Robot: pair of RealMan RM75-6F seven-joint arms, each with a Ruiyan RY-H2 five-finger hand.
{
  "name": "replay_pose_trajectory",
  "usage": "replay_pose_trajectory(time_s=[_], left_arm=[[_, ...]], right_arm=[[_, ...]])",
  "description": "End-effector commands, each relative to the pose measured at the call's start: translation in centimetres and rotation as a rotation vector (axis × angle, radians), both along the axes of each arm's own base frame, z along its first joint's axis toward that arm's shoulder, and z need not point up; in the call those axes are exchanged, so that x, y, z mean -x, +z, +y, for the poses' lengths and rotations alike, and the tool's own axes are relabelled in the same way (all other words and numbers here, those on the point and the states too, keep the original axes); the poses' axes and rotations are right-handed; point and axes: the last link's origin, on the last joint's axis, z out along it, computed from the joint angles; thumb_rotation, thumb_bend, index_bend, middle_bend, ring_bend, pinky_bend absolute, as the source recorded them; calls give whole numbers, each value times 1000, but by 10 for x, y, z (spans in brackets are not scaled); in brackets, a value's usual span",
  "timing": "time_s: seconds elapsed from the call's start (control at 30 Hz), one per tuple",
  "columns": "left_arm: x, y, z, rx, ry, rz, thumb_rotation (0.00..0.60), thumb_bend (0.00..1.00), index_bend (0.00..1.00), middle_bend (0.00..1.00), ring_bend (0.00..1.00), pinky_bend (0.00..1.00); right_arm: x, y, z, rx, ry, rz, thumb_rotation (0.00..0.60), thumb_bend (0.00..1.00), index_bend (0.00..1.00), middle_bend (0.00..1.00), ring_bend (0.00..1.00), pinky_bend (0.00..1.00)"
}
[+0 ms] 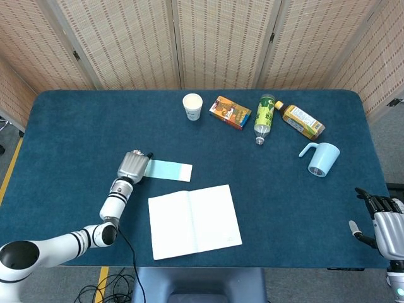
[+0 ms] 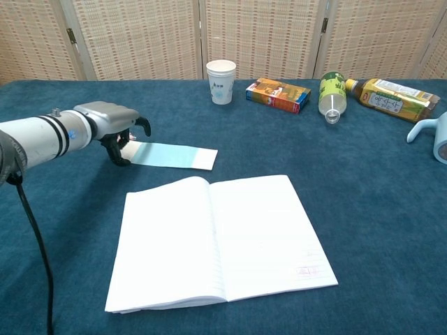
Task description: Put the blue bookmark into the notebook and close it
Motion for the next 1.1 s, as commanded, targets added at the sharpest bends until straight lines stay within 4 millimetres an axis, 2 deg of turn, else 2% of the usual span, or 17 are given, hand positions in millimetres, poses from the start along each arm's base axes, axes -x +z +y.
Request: replay_pose_trajectory(time_s=[0.03,0.37,0.7,1.1], left_arm=[[-12,-1,-3,34,6,-28,600,311,219,835,796,921],[-30,-15,2,37,46,-39,600,311,222,835,796,922],[-32,-21,8,26,97,-29,600,312,227,835,796,921],[-33,-25,5,41,105,-19,600,311,272,835,795,921]], right_arm=[[1,0,0,1,-2,-3,600,255,169,286,265,232],[4,1,1,8,-11,-3,600,255,170,285,265,232],[7,2,2,9,-16,-6,600,255,169,286,265,232],[9,1,1,6,-17,-10,600,255,170,286,265,232]])
